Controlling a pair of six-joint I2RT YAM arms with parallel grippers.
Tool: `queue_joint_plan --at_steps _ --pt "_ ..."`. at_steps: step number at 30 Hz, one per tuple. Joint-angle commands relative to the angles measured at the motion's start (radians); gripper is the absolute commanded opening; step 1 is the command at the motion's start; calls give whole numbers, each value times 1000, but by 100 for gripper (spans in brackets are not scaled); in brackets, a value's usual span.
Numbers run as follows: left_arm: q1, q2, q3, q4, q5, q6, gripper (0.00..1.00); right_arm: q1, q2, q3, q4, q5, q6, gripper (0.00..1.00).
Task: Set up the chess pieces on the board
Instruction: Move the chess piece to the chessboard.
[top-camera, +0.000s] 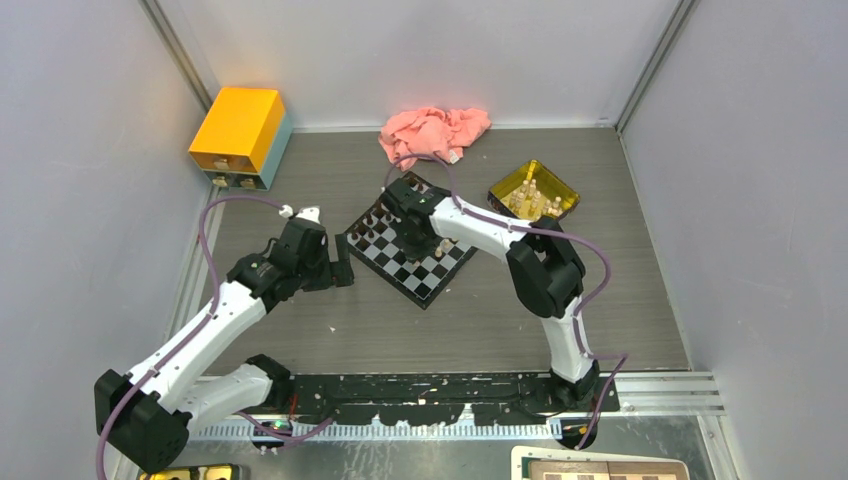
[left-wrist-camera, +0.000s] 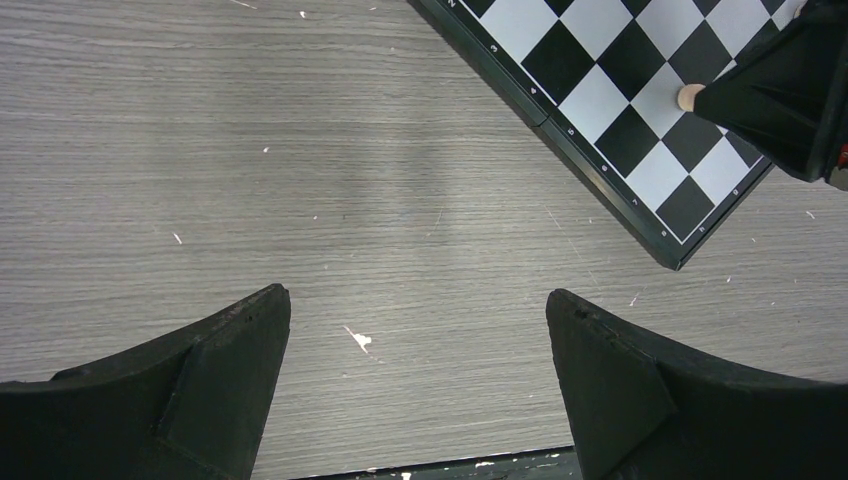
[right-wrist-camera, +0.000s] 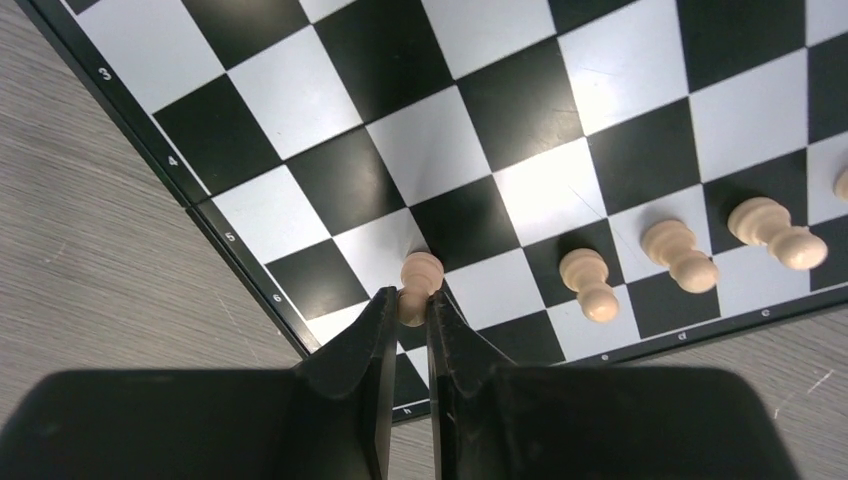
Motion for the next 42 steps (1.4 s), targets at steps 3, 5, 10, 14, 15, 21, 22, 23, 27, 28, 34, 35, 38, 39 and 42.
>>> queue_joint_plan --at_steps 3,5,10,14,15,21,22,23,27,28,34,35,38,39,42 --pt "5 -18 -1 14 6 -10 100 -13 -104 -37 24 39 18 13" --pt "5 -18 -1 15 9 -10 100 -16 -109 -47 26 42 22 13" --pt "5 -17 -2 15 14 -13 100 -28 -122 -67 28 45 29 13" --pt "5 -18 -2 16 15 -15 100 -35 -130 -77 30 45 30 13" --pt "5 -16 -1 17 15 -15 100 -36 -131 -79 31 44 31 13" --pt "5 -16 2 16 16 -15 100 -42 -134 -88 31 44 35 13" --pt "5 -15 3 15 17 -15 100 -42 -134 -88 30 45 35 13" --pt "5 -15 4 15 17 -15 100 -44 -134 -89 31 45 36 13" --pt "5 -8 9 16 17 -12 100 -48 -137 -91 32 39 38 13" --pt "5 -5 11 15 17 -13 100 -49 -135 -91 32 37 38 13" --pt "5 2 18 15 17 -8 100 -52 -133 -93 33 30 43 14" --pt "5 3 19 16 17 -7 100 -52 -132 -93 32 28 42 14" --pt "5 5 18 17 17 -6 100 -53 -129 -95 31 23 44 16" --pt "5 7 18 17 17 -7 100 -54 -129 -96 32 22 45 18" --pt "5 8 16 17 17 -6 100 -54 -124 -96 30 19 47 28"
